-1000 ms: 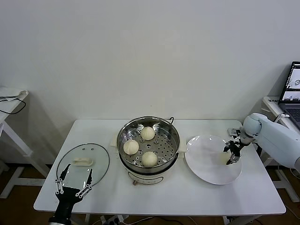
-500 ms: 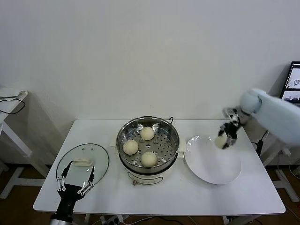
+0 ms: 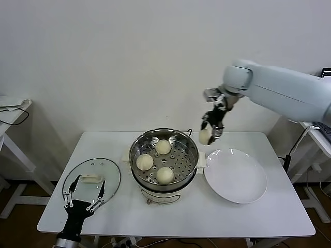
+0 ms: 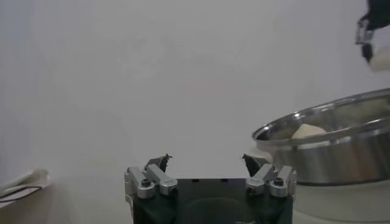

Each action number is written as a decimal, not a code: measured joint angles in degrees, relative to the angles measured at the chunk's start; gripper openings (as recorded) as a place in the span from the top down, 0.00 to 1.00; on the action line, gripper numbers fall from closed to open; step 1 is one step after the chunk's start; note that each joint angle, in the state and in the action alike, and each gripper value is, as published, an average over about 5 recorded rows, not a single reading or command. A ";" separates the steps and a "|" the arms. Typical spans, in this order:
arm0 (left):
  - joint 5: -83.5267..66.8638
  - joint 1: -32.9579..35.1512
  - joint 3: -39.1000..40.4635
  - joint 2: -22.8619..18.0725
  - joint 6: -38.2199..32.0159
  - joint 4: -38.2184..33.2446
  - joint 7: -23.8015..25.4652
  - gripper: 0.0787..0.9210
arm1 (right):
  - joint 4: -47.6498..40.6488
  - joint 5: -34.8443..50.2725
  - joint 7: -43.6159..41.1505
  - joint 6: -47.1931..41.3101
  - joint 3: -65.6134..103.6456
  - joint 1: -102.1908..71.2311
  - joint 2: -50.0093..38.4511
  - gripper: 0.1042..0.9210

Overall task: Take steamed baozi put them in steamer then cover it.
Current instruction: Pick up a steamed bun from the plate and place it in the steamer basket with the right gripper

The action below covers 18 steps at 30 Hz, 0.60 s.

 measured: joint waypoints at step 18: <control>-0.05 0.36 -0.36 -0.12 -0.51 0.41 -0.06 0.12 | -0.15 3.96 6.41 -3.73 -6.35 -1.86 11.08 0.31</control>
